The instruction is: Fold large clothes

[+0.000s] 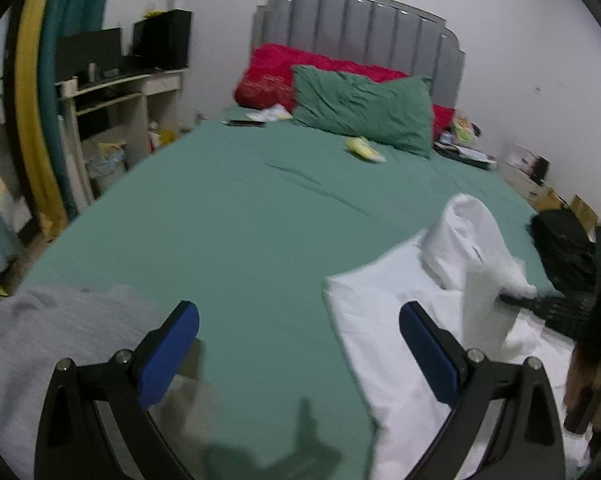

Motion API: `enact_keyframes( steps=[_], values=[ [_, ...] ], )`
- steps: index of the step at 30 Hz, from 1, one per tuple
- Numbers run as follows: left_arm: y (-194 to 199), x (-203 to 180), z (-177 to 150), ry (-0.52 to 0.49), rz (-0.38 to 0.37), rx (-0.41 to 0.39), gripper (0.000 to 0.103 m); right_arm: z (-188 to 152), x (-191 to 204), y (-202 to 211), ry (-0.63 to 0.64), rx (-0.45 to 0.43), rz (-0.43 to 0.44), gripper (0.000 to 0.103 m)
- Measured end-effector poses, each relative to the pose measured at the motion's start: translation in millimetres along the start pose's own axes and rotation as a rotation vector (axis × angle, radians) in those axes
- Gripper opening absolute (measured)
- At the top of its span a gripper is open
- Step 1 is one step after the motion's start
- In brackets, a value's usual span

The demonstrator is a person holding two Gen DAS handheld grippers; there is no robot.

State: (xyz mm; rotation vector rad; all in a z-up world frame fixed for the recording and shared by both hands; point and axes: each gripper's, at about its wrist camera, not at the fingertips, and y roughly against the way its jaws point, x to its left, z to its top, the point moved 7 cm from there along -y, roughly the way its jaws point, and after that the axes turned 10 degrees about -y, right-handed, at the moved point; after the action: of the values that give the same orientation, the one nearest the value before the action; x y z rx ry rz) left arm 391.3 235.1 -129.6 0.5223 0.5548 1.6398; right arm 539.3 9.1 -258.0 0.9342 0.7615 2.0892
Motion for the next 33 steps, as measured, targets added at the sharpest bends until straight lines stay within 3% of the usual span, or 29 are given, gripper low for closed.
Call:
enact_keyframes(
  steps=[1, 3, 5, 7, 9, 12, 15, 20, 23, 25, 27, 31, 33],
  values=[
    [0.6, 11.6, 2.5, 0.015, 0.013, 0.003, 0.1, -13.3, 7.0, -19.3, -0.014, 0.084, 0.013, 0.011],
    [0.5, 33.7, 5.1, 0.062, 0.021, 0.013, 0.1, -40.6, 15.4, -47.0, -0.044, 0.212, 0.03, 0.052],
    [1.2, 51.8, 6.5, 0.11, 0.013, 0.02, 0.1, -52.7, 26.3, -54.6, -0.021, 0.25, 0.037, 0.055],
    [4.6, 68.6, 7.2, 0.151, 0.009, 0.02, 0.1, -35.5, 34.6, -49.3, 0.018, 0.18, 0.009, 0.06],
    [9.5, 82.5, 7.1, 0.18, 0.01, 0.013, 0.1, -5.3, 33.2, -49.5, -0.008, 0.107, -0.007, 0.075],
    [14.2, 99.7, 6.3, 0.221, 0.003, 0.004, 0.1, 49.3, 16.3, -62.9, -0.081, 0.041, -0.057, 0.082],
    [13.7, 114.1, 2.6, 0.25, 0.002, 0.008, 0.1, 80.7, -11.1, -100.6, -0.148, 0.042, -0.166, 0.082],
    [5.0, 138.1, -5.4, 0.32, 0.012, 0.037, 0.1, 90.3, -34.7, -153.8, -0.167, 0.097, -0.293, 0.082],
    [0.4, 146.2, -8.8, 0.347, 0.005, 0.05, 0.1, 78.7, -40.2, -178.4, -0.172, 0.159, -0.253, 0.083],
    [-3.5, 148.7, -10.8, 0.359, -0.001, 0.063, 0.1, 79.0, -29.0, -182.0, -0.048, 0.112, -0.293, 0.062],
    [-7.1, 148.0, -11.6, 0.363, -0.009, 0.072, 0.1, 78.4, -13.9, -186.9, -0.016, 0.134, -0.238, 0.002],
    [-5.0, 148.6, -12.2, 0.357, -0.012, 0.066, 0.1, 73.0, 31.1, -196.3, 0.053, 0.208, -0.125, 0.0],
    [-2.7, 151.3, -15.0, 0.375, -0.01, 0.062, 0.1, 77.2, 60.6, -183.7, 0.115, 0.18, -0.092, 0.0]
  ],
)
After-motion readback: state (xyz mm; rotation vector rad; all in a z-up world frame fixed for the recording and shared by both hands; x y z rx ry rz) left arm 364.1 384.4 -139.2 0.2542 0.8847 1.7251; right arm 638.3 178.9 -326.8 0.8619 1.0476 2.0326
